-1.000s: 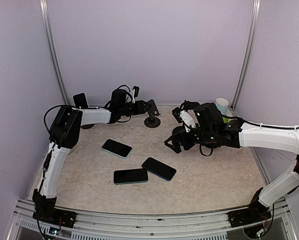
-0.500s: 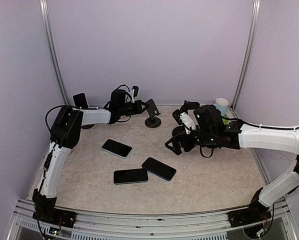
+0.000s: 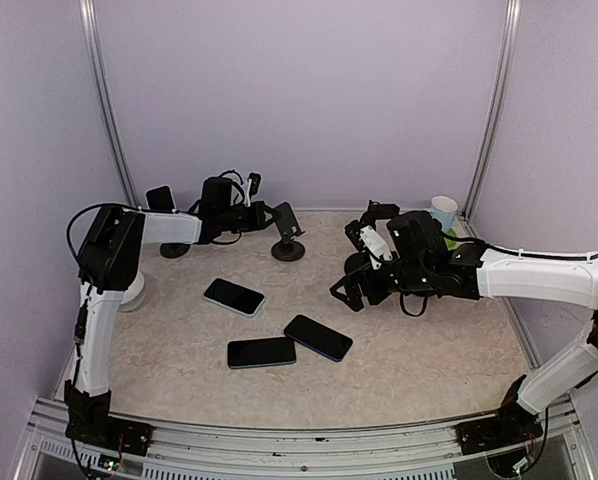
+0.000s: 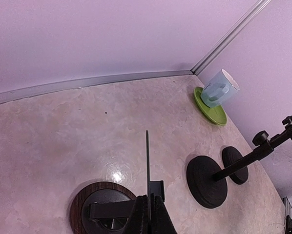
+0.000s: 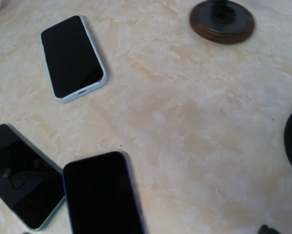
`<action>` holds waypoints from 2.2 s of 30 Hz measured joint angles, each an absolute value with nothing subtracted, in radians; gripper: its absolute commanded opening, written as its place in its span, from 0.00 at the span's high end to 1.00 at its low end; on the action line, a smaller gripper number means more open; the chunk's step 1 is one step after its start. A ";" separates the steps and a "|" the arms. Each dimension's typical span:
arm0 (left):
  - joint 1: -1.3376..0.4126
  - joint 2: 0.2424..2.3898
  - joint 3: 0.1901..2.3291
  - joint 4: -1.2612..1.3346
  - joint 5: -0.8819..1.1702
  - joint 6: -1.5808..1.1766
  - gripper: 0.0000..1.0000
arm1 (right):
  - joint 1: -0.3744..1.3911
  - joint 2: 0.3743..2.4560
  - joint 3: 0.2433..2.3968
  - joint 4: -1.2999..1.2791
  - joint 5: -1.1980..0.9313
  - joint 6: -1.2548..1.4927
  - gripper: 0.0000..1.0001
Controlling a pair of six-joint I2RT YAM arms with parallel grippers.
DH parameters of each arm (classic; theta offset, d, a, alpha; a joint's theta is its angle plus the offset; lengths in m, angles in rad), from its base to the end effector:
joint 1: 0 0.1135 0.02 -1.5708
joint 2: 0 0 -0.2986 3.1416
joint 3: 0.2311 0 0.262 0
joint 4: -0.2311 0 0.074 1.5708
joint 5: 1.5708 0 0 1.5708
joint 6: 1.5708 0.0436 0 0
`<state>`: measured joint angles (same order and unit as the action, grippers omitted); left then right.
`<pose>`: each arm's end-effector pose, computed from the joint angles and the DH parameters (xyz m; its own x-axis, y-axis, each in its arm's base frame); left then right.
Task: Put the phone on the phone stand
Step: Place the phone stand at the center of the board.
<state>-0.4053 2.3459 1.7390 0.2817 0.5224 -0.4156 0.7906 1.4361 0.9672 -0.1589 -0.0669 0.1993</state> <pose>0.5231 -0.2481 0.1949 -0.5820 -0.1310 -0.8026 0.5916 0.6089 -0.5284 0.2298 0.2363 0.2787 -0.5529 -0.2779 -0.7855 -0.6506 0.7329 0.1987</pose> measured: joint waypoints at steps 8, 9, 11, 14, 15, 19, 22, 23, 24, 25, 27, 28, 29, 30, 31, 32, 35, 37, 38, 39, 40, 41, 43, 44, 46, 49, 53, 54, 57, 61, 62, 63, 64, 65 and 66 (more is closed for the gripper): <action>-0.345 2.273 1.665 0.215 0.550 -0.338 1.00 | 0.791 1.447 0.967 -0.158 -0.079 0.199 0.00; -0.338 2.268 1.665 0.204 0.550 -0.328 1.00 | 0.791 1.449 0.967 -0.158 -0.081 0.199 0.00; -0.326 2.262 1.665 0.185 0.550 -0.313 1.00 | 0.791 1.453 0.967 -0.158 -0.085 0.199 0.00; -0.306 2.260 1.667 0.165 0.559 -0.297 1.00 | 0.791 1.455 0.967 -0.158 -0.086 0.199 0.00; -0.299 2.260 1.673 0.156 0.562 -0.290 1.00 | 0.791 1.455 0.967 -0.158 -0.086 0.199 0.00; -0.280 2.260 1.694 0.115 0.563 -0.271 0.97 | 0.791 1.455 0.967 -0.157 -0.086 0.199 0.00; -0.271 2.260 1.707 0.085 0.558 -0.251 0.95 | 0.791 1.455 0.967 -0.157 -0.086 0.199 0.00; -0.270 2.260 1.708 0.078 0.552 -0.243 0.95 | 0.791 1.455 0.967 -0.157 -0.086 0.199 0.00; -0.269 2.260 1.708 0.076 0.549 -0.237 0.94 | 0.791 1.455 0.967 -0.157 -0.086 0.199 0.00; -0.266 2.260 1.708 0.074 0.547 -0.232 0.91 | 0.791 1.455 0.967 -0.157 -0.086 0.199 0.00; -0.262 2.260 1.708 0.071 0.541 -0.222 0.84 | 0.791 1.455 0.967 -0.157 -0.086 0.199 0.00; -0.259 2.260 1.708 0.067 0.537 -0.220 0.80 | 0.791 1.455 0.967 -0.157 -0.086 0.199 0.00; -0.257 2.260 1.708 0.062 0.533 -0.216 0.76 | 0.791 1.455 0.967 -0.157 -0.086 0.199 0.00; -0.254 2.260 1.708 0.056 0.532 -0.216 0.72 | 0.791 1.455 0.967 -0.157 -0.087 0.199 0.00; -0.252 2.260 1.708 0.053 0.528 -0.215 0.68 | 0.791 1.455 0.967 -0.157 -0.087 0.199 0.00; -0.252 2.260 1.708 0.051 0.525 -0.214 0.64 | 0.791 1.455 0.967 -0.157 -0.087 0.199 0.00; -0.249 2.260 1.708 0.047 0.518 -0.214 0.55 | 0.791 1.455 0.967 -0.157 -0.088 0.199 0.00; -0.248 2.260 1.708 0.041 0.513 -0.212 0.52 | 0.791 1.455 0.967 -0.157 -0.088 0.199 0.00; -0.248 2.260 1.708 0.037 0.509 -0.213 0.51 | 0.791 1.455 0.967 -0.157 -0.088 0.199 0.00; -0.248 2.260 1.708 0.033 0.506 -0.211 0.47 | 0.791 1.455 0.967 -0.157 -0.087 0.199 0.00; -0.248 2.259 1.708 0.030 0.503 -0.212 0.43 | 0.791 1.455 0.967 -0.156 -0.088 0.199 0.00; -0.248 2.259 1.708 0.028 0.500 -0.211 0.38 | 0.791 1.455 0.967 -0.156 -0.088 0.199 0.00; -0.248 2.255 1.708 0.022 0.492 -0.212 0.24 | 0.791 1.455 0.967 -0.155 -0.088 0.199 0.00; -0.248 2.250 1.705 0.021 0.487 -0.215 0.17 | 0.791 1.455 0.967 -0.155 -0.088 0.199 0.00; -0.248 2.233 1.691 0.023 0.481 -0.215 0.03 | 0.791 1.455 0.967 -0.155 -0.089 0.199 0.00; -0.248 2.199 1.663 0.025 0.466 -0.218 0.01 | 0.791 1.455 0.968 -0.156 -0.090 0.199 0.00; -0.255 2.164 1.656 0.024 0.439 -0.223 0.01 | 0.791 1.456 0.973 -0.162 -0.090 0.196 0.00; -0.257 2.156 1.655 0.023 0.428 -0.223 0.01 | 0.791 1.456 0.976 -0.165 -0.089 0.194 0.00; -0.272 2.132 1.639 0.020 0.391 -0.223 0.01 | 0.791 1.456 0.983 -0.169 -0.085 0.190 0.00; -0.297 2.089 1.593 0.014 0.329 -0.236 0.01 | 0.791 1.460 0.998 -0.181 -0.075 0.187 0.00; -0.305 2.078 1.579 0.014 0.306 -0.242 0.01 | 0.791 1.460 0.999 -0.181 -0.073 0.187 0.00; -0.311 2.069 1.570 0.012 0.289 -0.245 0.01 | 0.791 1.460 0.999 -0.181 -0.072 0.187 0.00; -0.318 2.060 1.559 0.009 0.265 -0.250 0.01 | 0.791 1.460 0.999 -0.183 -0.072 0.187 0.00; -0.326 2.052 1.549 0.006 0.239 -0.255 0.01 | 0.791 1.459 0.999 -0.184 -0.069 0.187 0.00; -0.334 2.043 1.538 0.003 0.213 -0.261 0.01 | 0.791 1.458 0.999 -0.187 -0.066 0.187 0.00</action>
